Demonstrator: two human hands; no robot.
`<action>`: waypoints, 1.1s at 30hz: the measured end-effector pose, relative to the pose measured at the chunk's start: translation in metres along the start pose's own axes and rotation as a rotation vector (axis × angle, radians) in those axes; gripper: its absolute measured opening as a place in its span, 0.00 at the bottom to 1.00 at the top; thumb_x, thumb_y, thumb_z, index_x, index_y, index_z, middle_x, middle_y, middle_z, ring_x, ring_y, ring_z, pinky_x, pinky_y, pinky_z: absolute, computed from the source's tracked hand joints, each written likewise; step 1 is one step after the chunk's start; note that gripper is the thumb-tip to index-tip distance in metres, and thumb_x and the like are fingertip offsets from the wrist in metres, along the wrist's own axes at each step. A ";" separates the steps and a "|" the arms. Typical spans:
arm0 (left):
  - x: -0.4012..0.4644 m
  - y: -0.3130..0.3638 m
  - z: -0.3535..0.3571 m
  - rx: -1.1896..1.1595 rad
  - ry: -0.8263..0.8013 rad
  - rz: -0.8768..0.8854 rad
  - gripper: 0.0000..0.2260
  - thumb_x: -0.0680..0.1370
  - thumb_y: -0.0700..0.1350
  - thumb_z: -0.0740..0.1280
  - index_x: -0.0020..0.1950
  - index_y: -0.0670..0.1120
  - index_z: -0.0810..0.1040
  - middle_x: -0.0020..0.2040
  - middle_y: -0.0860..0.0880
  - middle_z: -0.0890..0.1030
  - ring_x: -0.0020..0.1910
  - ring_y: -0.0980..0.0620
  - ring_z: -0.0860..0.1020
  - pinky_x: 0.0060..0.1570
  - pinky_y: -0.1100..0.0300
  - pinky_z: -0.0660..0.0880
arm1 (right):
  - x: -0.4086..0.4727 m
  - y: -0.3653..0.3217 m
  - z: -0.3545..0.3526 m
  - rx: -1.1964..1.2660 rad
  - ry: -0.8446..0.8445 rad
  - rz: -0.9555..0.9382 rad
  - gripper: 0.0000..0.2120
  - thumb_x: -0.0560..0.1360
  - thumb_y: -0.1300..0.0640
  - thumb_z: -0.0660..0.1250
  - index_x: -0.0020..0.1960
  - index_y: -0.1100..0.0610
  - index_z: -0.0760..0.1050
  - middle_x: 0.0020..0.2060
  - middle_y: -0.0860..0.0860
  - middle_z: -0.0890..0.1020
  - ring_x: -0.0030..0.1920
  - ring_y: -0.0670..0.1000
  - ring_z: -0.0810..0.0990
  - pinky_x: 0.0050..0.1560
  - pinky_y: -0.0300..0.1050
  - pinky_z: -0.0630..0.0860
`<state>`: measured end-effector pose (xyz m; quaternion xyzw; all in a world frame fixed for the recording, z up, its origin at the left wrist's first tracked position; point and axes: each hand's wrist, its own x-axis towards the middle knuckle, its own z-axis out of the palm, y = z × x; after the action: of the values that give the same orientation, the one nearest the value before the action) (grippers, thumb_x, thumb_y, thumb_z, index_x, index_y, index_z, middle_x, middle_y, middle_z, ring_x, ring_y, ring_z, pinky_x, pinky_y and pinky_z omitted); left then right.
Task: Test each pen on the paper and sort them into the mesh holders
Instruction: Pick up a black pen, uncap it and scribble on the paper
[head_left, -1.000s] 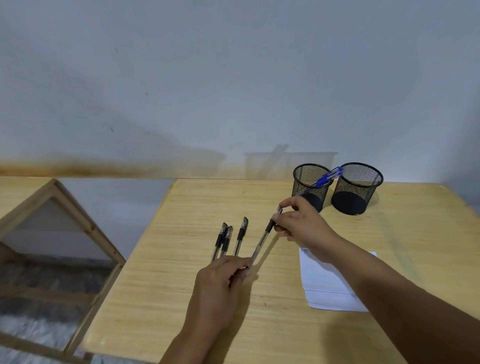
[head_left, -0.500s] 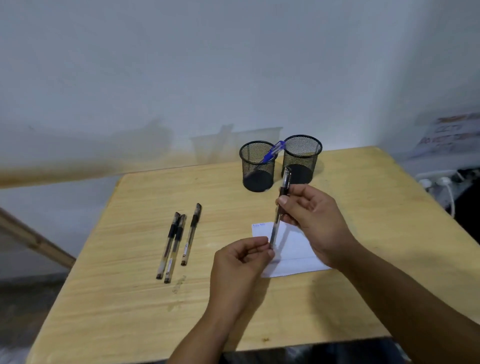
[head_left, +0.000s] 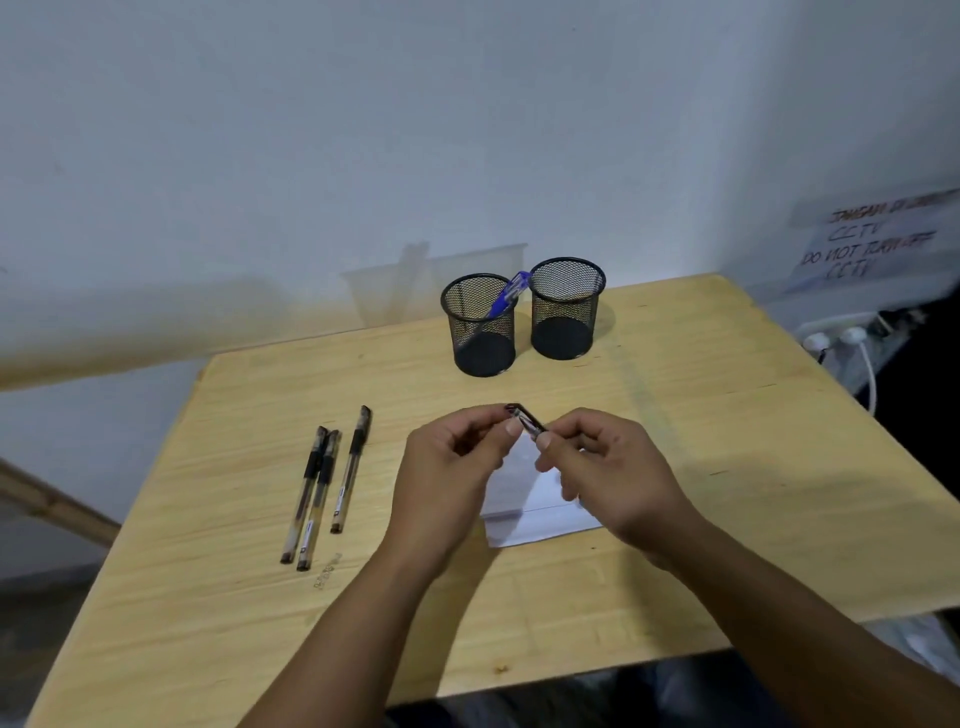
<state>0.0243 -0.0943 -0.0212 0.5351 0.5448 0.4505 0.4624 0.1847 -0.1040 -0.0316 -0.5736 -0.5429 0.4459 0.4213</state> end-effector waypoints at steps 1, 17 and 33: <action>0.001 0.000 0.000 0.008 -0.002 -0.001 0.05 0.77 0.45 0.71 0.48 0.53 0.86 0.44 0.54 0.86 0.46 0.51 0.83 0.54 0.47 0.80 | -0.001 -0.001 0.000 0.012 -0.016 0.011 0.06 0.78 0.55 0.67 0.43 0.53 0.80 0.37 0.48 0.85 0.30 0.41 0.78 0.33 0.38 0.74; 0.011 0.001 -0.003 -0.117 0.013 -0.062 0.04 0.77 0.46 0.71 0.46 0.49 0.86 0.40 0.50 0.85 0.40 0.55 0.80 0.54 0.53 0.79 | -0.002 -0.002 0.015 0.050 0.050 -0.098 0.05 0.77 0.53 0.69 0.43 0.49 0.82 0.28 0.42 0.78 0.32 0.40 0.75 0.36 0.28 0.70; 0.063 -0.033 -0.051 0.427 0.172 -0.114 0.08 0.75 0.47 0.72 0.53 0.49 0.86 0.49 0.52 0.86 0.38 0.63 0.77 0.38 0.67 0.71 | -0.006 0.015 0.005 0.322 0.042 0.151 0.17 0.77 0.64 0.68 0.62 0.50 0.78 0.45 0.54 0.87 0.39 0.52 0.86 0.43 0.45 0.83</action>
<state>-0.0318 -0.0315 -0.0461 0.5490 0.6943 0.3421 0.3154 0.1832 -0.1106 -0.0470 -0.5471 -0.4109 0.5453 0.4842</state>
